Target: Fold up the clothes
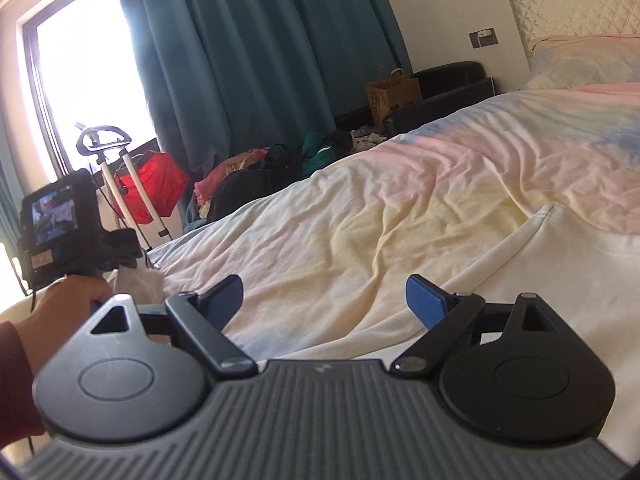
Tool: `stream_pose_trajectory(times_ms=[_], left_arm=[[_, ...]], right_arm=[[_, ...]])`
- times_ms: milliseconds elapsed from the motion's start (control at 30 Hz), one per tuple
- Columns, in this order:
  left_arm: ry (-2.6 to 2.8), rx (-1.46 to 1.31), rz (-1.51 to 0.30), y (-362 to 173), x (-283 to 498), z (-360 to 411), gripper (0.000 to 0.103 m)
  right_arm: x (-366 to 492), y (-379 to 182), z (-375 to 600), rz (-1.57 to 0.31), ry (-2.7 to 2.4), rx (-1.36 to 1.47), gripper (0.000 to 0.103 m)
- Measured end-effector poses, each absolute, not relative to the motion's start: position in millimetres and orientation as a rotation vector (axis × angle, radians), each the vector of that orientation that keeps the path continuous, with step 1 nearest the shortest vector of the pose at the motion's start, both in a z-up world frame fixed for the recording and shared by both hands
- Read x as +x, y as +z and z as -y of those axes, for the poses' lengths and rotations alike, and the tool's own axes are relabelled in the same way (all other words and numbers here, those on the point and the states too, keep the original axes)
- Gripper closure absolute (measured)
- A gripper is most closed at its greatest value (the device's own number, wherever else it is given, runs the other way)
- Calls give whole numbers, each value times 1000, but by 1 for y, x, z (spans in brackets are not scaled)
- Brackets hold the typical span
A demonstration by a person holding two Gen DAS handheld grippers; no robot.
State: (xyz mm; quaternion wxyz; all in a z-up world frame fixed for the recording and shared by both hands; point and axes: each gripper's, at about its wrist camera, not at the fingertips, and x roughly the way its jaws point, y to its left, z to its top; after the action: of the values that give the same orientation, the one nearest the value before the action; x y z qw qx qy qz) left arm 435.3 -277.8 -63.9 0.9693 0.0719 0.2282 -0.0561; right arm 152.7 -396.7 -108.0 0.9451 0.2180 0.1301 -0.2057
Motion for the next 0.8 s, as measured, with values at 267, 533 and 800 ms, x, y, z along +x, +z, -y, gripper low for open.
stream_pose_trajectory(times_ms=[267,533,800], left_arm=[[-577,-21,-410,10,371,370,96],[-638,29,-441,-20,336,380,25],[-436,43,-450,-28,250,208,10]], right_arm=[[132,-100,407,-202,-511,444,13],[129,-110,421,-216,-542,493,13],[134,-113,420,-235,-476,521,13]])
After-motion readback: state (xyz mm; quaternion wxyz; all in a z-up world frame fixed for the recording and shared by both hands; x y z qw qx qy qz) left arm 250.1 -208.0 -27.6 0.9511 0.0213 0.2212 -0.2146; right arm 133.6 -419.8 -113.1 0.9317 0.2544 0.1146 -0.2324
